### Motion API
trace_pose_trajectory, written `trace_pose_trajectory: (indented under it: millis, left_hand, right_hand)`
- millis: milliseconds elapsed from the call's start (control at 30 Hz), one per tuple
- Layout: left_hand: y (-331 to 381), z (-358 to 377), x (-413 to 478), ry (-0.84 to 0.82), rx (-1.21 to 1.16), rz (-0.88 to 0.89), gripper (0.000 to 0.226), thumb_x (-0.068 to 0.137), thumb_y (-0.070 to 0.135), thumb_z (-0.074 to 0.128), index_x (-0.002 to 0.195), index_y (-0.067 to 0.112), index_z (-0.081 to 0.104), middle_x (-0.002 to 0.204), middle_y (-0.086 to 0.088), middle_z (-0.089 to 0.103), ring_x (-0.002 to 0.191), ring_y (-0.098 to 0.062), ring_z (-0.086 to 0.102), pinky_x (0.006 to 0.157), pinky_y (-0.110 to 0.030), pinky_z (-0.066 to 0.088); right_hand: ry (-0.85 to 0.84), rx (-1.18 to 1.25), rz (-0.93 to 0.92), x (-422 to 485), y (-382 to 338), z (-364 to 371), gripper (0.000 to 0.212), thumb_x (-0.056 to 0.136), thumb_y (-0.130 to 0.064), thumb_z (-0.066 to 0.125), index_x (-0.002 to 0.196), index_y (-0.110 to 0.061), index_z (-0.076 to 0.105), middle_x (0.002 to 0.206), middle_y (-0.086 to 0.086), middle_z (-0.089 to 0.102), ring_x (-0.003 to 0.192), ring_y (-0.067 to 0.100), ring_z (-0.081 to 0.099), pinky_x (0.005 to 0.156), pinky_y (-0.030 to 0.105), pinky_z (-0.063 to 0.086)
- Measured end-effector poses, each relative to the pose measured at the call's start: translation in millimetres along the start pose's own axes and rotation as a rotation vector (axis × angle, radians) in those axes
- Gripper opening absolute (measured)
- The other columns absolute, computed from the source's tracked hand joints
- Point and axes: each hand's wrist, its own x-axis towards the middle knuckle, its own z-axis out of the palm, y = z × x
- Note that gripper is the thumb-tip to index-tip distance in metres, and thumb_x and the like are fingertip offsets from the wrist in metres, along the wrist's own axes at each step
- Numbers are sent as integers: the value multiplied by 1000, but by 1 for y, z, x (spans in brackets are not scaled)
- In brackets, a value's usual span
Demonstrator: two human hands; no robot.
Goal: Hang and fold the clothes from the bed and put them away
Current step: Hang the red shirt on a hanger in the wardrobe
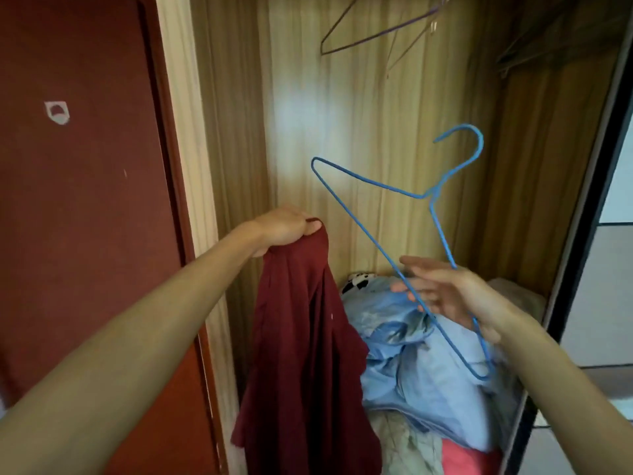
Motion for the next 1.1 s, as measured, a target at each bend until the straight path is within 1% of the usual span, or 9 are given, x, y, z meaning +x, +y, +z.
trace_pose_trajectory:
  millis: [100, 333, 433, 500, 633, 767, 900, 1000, 1100]
  left_hand:
    - [-14, 34, 3, 67, -36, -1, 25, 103, 24, 50, 109, 11, 70, 100, -12, 69, 90, -23, 64, 81, -34, 52]
    - [-7, 116, 9, 118, -36, -22, 26, 101, 24, 55, 113, 8, 72, 108, -16, 72, 88, -20, 63, 80, -30, 49]
    - [5, 153, 9, 81, -57, -21, 23, 100, 24, 57, 115, 13, 71, 104, -8, 72, 85, -17, 64, 72, -22, 51]
    - [15, 176, 6, 34, -39, -2, 22, 100, 22, 57, 116, 17, 71, 98, -2, 70, 75, -10, 63, 64, -14, 49]
    - [31, 211, 2, -80, -4, -37, 22, 99, 22, 58, 115, 15, 72, 111, -5, 72, 90, -15, 65, 85, -28, 53]
    - [49, 239, -7, -196, 17, -40, 22, 100, 21, 58, 113, 15, 73, 91, 3, 72, 74, -8, 65, 71, -21, 53]
    - [68, 264, -18, -321, 6, 28, 20, 100, 22, 58, 109, 16, 75, 100, -3, 75, 84, -12, 68, 84, -26, 53]
    - [77, 276, -25, -360, 61, 129, 21, 98, 27, 60, 105, 16, 76, 98, 1, 75, 89, -14, 66, 87, -29, 49]
    - [80, 273, -31, -363, -30, 154, 19, 98, 28, 60, 102, 20, 77, 96, 8, 75, 88, -6, 66, 89, -25, 49]
  right_hand:
    - [-82, -10, 70, -54, 45, -35, 105, 28, -53, 95, 121, -13, 68, 107, 23, 72, 79, 21, 64, 67, 24, 53]
    - [-108, -40, 269, -138, 126, -115, 80, 42, -47, 93, 111, -11, 76, 98, 19, 71, 87, 25, 61, 74, 30, 47]
    - [-84, -97, 343, -154, 144, -134, 45, 65, -33, 76, 105, -13, 78, 90, 11, 73, 81, 21, 61, 70, 25, 49]
    - [-55, -125, 372, -158, 152, -146, 39, 71, -28, 68, 105, -11, 78, 87, 10, 73, 78, 20, 61, 69, 25, 50]
    - [-44, -141, 409, -160, 164, -167, 43, 77, -28, 67, 111, -2, 72, 85, 8, 73, 71, 16, 61, 68, 27, 50]
    - [-52, -95, 423, -155, 171, -178, 54, 71, -32, 66, 115, -1, 69, 84, 9, 74, 70, 16, 62, 65, 27, 50]
    - [-47, -78, 422, -137, 168, -172, 37, 91, -15, 61, 127, -11, 57, 88, 17, 76, 75, 24, 63, 67, 30, 52]
    - [-27, -60, 404, -126, 165, -164, 46, 93, -10, 58, 135, -18, 40, 92, 18, 76, 65, 21, 64, 66, 29, 49]
    - [5, -28, 350, -119, 159, -159, 49, 93, -5, 55, 134, -23, 36, 103, 24, 73, 77, 26, 60, 66, 30, 47]
